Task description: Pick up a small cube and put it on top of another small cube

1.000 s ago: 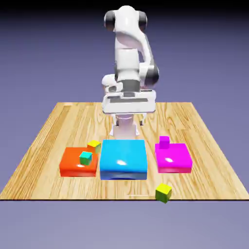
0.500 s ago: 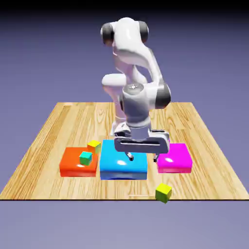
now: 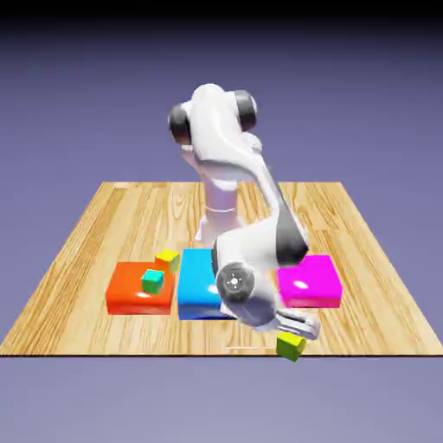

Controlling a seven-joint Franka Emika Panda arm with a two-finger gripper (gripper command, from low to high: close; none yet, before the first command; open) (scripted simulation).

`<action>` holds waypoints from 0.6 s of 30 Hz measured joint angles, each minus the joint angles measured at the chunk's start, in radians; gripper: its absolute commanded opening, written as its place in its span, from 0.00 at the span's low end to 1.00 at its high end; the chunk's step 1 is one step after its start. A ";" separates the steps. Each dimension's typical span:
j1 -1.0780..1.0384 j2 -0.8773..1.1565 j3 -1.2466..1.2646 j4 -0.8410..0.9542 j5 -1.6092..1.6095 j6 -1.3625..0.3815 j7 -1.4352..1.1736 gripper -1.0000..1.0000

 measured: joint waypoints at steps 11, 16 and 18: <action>-0.028 0.226 0.060 0.088 0.049 -0.111 0.072 0.50; -0.028 0.226 0.060 0.086 0.051 -0.108 0.071 0.00; -0.031 0.236 0.059 0.159 0.047 -0.170 0.086 0.00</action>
